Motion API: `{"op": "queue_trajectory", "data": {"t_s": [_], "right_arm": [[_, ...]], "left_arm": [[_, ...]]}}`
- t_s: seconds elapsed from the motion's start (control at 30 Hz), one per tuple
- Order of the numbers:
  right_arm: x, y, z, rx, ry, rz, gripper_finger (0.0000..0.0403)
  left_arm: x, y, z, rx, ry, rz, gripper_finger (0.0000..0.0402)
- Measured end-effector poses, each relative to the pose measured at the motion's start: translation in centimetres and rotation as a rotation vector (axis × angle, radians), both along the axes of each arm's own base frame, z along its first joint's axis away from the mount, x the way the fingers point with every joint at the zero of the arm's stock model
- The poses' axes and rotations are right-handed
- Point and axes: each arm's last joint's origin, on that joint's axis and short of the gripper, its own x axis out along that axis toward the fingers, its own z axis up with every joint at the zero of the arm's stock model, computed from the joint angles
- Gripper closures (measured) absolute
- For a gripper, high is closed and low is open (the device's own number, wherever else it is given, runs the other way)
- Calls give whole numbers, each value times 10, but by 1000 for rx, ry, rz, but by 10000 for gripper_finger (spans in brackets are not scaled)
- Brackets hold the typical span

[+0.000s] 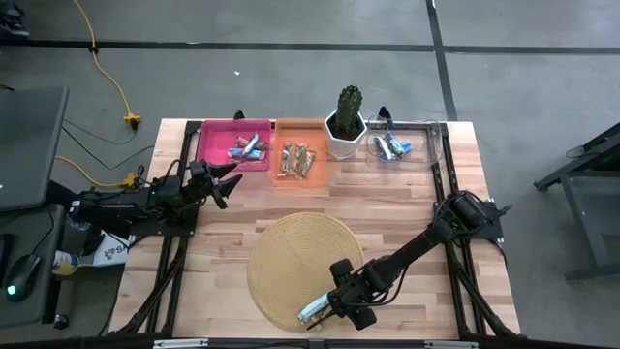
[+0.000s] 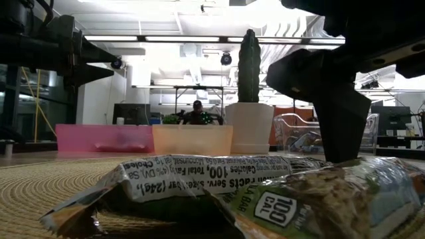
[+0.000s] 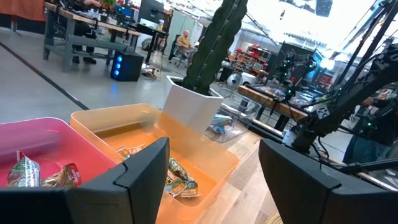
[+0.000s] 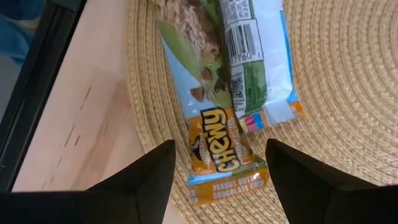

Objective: Pick and place Granola Bars by type
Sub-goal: Put the yellow granola bar into the orange bin

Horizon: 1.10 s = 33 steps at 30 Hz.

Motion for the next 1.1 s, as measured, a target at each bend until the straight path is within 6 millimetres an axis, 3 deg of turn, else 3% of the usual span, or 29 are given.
{"op": "queue_trajectory", "data": {"t_s": [0.33,1.1], "right_arm": [[1,0,-2,-15,-6,-10,173],[-1,-1,-6,-22,37,-31,281]], "left_arm": [[0,0,0,0,0,0,156],[0,0,0,0,0,0,156]]}}
